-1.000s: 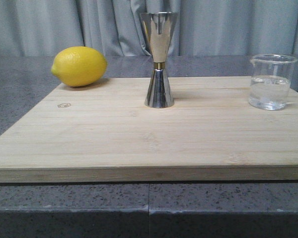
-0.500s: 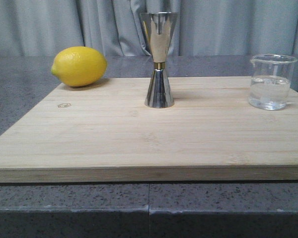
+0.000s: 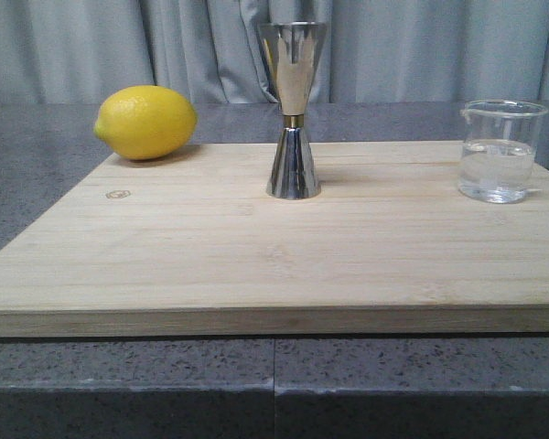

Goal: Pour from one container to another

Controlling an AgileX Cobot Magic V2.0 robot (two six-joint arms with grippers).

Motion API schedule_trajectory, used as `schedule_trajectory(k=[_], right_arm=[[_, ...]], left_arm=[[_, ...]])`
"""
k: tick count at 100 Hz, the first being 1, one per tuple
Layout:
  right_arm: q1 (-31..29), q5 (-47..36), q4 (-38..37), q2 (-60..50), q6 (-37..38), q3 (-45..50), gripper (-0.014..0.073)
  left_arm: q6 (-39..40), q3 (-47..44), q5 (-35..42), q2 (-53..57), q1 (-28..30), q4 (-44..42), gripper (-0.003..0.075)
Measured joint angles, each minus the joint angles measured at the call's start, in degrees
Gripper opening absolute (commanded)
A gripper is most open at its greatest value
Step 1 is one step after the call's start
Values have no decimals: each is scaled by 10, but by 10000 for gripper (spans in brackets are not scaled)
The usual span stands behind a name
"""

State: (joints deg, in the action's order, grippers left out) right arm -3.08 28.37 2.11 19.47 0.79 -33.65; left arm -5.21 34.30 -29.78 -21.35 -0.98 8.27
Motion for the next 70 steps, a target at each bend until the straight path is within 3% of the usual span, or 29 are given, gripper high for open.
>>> schedule_trajectory(k=[19,36,49,61,70], right_arm=[[0,5,0,0,0,0,500],[0,5,0,0,0,0,627],[0,6,0,0,0,0,648],[0,14,0,1,0,0,648],[0,24,0,9,0,0,648]], left_arm=[[0,0,12,0,0,12,512],[0,8,0,-18,0,15,523],[-6,36,-34,-50,0,21,547],[-61,68,-75,-88,0,68,549],[-149,92,-113,-123,0,136,548]])
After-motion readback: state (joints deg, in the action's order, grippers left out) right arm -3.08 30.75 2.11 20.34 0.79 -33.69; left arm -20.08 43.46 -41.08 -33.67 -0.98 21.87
